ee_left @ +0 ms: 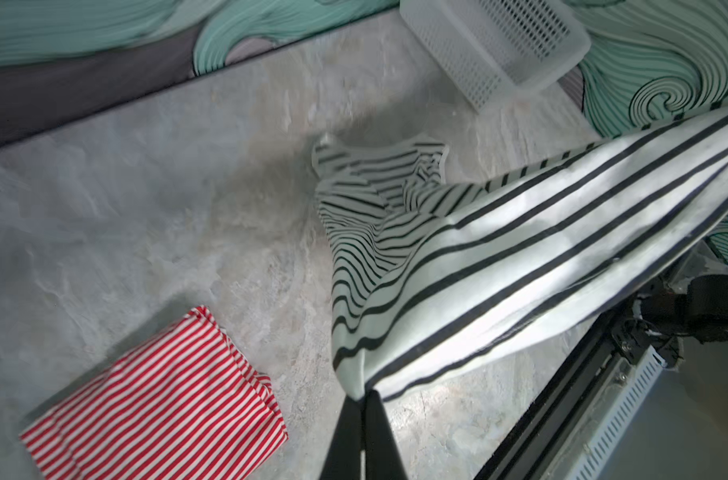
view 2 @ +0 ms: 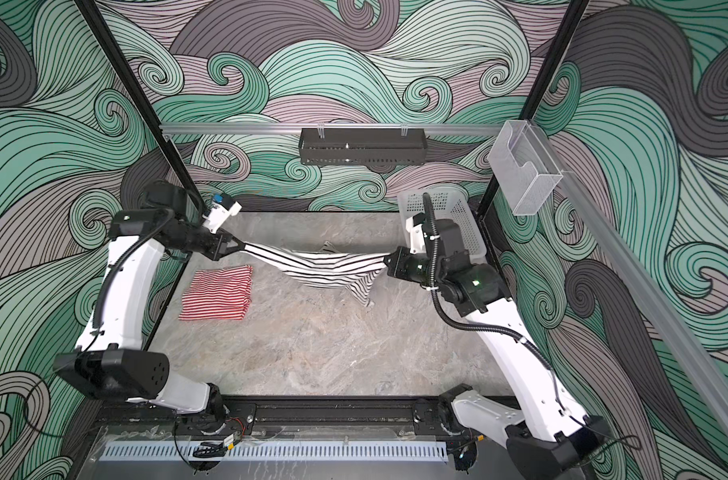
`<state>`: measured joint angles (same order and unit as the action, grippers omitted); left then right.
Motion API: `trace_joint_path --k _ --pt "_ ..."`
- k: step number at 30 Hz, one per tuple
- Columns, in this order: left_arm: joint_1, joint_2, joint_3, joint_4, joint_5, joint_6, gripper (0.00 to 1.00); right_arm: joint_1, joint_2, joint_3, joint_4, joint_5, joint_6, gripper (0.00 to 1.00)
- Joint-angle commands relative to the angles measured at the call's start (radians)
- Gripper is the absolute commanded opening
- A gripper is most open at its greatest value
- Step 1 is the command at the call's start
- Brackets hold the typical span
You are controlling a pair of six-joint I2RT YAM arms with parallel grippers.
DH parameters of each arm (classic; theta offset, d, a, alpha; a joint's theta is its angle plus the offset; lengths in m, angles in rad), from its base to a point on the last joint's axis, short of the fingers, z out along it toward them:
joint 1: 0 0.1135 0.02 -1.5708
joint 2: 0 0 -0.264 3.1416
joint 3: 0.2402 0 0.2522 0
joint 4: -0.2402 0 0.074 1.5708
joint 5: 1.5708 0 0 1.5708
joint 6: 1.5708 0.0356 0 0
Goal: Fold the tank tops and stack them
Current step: 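Lift the tank top high by its hem with both grippers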
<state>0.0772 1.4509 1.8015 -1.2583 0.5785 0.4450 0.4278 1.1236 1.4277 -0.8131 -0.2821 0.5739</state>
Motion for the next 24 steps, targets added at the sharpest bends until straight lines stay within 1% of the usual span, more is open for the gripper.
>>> trace_joint_path --k 1,7,13,16,19,21,24 --pt "0.003 -0.090 0.076 -0.009 -0.005 -0.108 0.00 -0.001 -0.006 0.112 -0.101 -0.035 -0.044 0.00" --pt "0.002 -0.122 0.358 -0.062 -0.044 -0.179 0.00 -0.001 -0.024 0.387 -0.181 -0.037 -0.083 0.00" --pt "0.003 -0.147 0.532 -0.023 -0.115 -0.258 0.00 -0.001 -0.004 0.643 -0.258 -0.020 -0.119 0.00" --pt "0.004 -0.150 0.586 0.022 -0.158 -0.292 0.00 -0.002 0.030 0.757 -0.291 -0.003 -0.130 0.00" --pt "0.003 -0.124 0.616 0.048 -0.172 -0.313 0.00 -0.002 0.093 0.863 -0.348 0.065 -0.144 0.00" --pt "0.003 -0.087 0.621 0.055 -0.174 -0.320 0.00 -0.006 0.138 0.895 -0.368 0.098 -0.150 0.00" --pt "0.004 0.004 0.610 0.070 -0.185 -0.318 0.00 -0.042 0.224 0.916 -0.367 0.081 -0.150 0.00"
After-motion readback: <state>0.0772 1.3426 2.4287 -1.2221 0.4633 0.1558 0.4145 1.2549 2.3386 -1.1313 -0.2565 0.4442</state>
